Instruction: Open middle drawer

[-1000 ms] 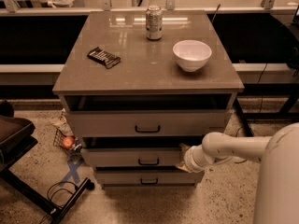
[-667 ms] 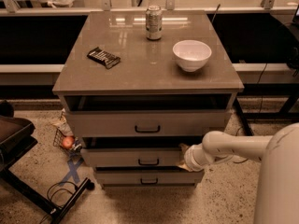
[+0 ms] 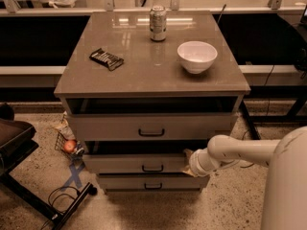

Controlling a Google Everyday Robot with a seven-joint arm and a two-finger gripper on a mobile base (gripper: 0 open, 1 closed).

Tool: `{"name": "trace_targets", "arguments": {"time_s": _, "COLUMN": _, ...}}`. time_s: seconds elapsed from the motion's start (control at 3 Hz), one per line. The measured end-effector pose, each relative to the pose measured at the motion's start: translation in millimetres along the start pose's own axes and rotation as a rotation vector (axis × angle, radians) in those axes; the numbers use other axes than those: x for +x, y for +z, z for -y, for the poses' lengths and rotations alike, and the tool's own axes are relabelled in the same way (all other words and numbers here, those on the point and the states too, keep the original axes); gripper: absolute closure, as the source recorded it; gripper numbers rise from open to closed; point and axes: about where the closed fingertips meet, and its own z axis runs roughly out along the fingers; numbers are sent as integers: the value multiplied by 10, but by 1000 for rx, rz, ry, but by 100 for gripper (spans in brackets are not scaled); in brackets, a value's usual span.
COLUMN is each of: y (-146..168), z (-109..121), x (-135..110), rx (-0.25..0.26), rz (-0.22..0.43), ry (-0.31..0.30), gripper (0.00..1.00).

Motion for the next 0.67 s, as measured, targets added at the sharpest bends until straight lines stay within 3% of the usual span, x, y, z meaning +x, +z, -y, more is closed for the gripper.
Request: {"name": "trace_targets", "arguments": {"time_s": 0.67, "y": -115, "z": 16, "x": -61, "rx": 0, "rz": 0, "ry": 0, "gripper": 100}}
